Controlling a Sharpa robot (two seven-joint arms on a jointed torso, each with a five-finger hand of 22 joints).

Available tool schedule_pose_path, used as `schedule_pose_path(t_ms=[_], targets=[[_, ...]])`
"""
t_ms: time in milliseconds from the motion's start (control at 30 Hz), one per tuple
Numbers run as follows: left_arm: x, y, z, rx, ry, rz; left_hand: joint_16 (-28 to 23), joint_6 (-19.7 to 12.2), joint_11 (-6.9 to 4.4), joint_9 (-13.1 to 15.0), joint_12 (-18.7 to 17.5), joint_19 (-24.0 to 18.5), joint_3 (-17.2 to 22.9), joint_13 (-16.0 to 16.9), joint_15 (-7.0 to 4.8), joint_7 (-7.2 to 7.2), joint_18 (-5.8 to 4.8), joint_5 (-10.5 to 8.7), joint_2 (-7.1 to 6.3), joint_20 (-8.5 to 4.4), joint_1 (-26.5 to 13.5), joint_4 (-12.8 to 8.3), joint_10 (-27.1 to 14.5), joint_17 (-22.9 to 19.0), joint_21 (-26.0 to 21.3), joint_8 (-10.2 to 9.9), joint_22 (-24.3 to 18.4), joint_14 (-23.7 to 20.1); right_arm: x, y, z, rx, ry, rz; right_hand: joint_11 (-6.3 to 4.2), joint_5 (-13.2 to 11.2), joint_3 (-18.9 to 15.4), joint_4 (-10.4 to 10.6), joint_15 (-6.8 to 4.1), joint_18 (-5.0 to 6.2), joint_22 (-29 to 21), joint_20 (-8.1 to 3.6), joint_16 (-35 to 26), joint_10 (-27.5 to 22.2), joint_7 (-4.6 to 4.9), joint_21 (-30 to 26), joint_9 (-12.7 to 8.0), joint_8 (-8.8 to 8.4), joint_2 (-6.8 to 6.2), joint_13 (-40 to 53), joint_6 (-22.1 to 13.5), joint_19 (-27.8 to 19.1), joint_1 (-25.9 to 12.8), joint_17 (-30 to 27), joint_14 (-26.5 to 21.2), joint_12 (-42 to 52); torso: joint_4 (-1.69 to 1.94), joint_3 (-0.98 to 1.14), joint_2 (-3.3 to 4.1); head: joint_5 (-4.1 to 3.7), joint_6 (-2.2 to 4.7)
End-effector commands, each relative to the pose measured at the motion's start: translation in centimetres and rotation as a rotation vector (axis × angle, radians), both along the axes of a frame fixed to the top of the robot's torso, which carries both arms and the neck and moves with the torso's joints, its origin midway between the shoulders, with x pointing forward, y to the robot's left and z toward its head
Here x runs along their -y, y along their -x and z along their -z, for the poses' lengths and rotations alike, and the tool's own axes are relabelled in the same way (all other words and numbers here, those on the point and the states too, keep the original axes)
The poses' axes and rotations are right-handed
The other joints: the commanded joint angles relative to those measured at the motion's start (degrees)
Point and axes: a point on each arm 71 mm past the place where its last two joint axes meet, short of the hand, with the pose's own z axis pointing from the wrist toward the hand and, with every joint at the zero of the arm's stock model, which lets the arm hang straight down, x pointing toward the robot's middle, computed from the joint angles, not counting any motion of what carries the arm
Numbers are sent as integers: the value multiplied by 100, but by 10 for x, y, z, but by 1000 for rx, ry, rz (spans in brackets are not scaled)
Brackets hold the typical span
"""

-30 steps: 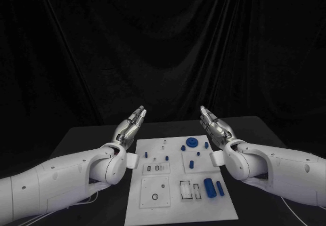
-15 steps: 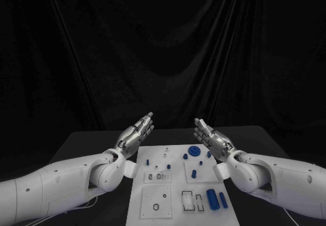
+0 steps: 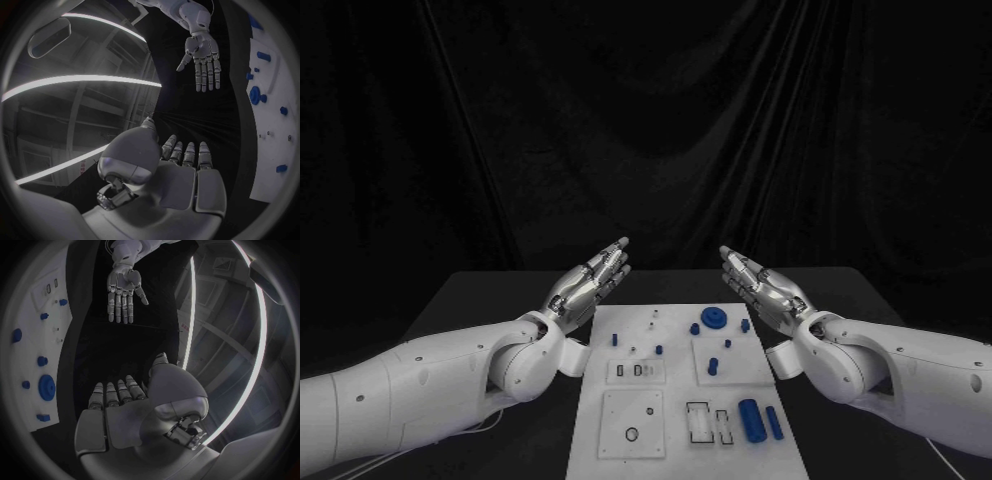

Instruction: Assemble the parts on the task board

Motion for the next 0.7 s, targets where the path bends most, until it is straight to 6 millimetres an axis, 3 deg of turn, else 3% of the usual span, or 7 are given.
schedule_pose_path(t_ms=[33,167,300,467,533,567,700], targets=[[1,1,-6,67,13,27,-21,61,37,6,-20,1,-37,-8,-68,4,59,40,-8,102,123,-17,11,-10,-20,25,-7,8,1,-1,-5,55,121,-32,94,70,40,-6,-343,-10,-9,71,-20,12,23,-18,6,30,1,9,8,3,78,-8,-2,37,18,3,-21,7,-96],[-4,2,-6,68,-6,15,-21,121,80,12,-20,1,-45,-8,-13,42,101,163,-36,314,302,-19,11,-10,-20,33,-7,8,8,-7,-14,88,209,-30,263,265,107,-10,-162,-10,-9,261,-20,30,124,-18,8,27,-41,13,37,3,238,-8,-2,70,31,15,-53,12,-237],[-10,3,-9,108,-66,21,-21,379,341,37,-19,1,10,-8,183,245,132,714,-93,615,819,-18,11,-10,-20,75,-7,8,17,-12,-28,145,336,-25,468,417,156,-3,96,-21,-9,504,-20,66,346,-18,27,59,-135,25,192,3,415,-8,-2,143,39,37,-39,2,-391],[-20,5,-17,179,-158,35,-21,796,506,70,16,29,90,29,330,422,146,1312,-179,892,1428,-13,121,-10,10,133,17,8,25,-20,-52,275,592,-36,1226,1430,397,-192,876,-70,110,1201,174,685,681,152,98,201,-305,158,830,223,1281,122,367,983,63,60,-28,-59,-729],[-23,7,-19,190,-176,35,-21,861,522,75,23,66,84,36,372,438,151,1339,-186,917,1488,-6,149,-10,45,136,42,8,25,-22,-61,336,699,-55,1499,1753,476,-388,1158,29,453,1598,687,1403,875,785,132,283,-366,229,1255,1353,1710,399,1583,1658,63,67,-23,-71,-842],[-25,8,-21,195,-185,35,-21,852,528,73,21,76,79,35,393,441,151,1340,-181,926,1492,-3,147,-10,53,130,48,8,25,-24,-68,387,785,-72,1560,1840,546,-566,1325,-76,845,1634,1451,1927,931,1621,151,323,-414,259,1533,3128,2001,698,3247,2040,65,75,-20,-65,-938],[-28,10,-26,199,-200,39,-21,850,550,71,21,96,85,35,439,455,150,1422,-138,940,1507,-6,150,-10,71,117,58,8,18,-27,-84,545,1029,-128,1526,1466,725,-664,1154,62,854,1580,1892,2912,958,1895,212,437,-523,279,2340,4808,2277,720,4746,2262,93,99,16,-50,-1128]])
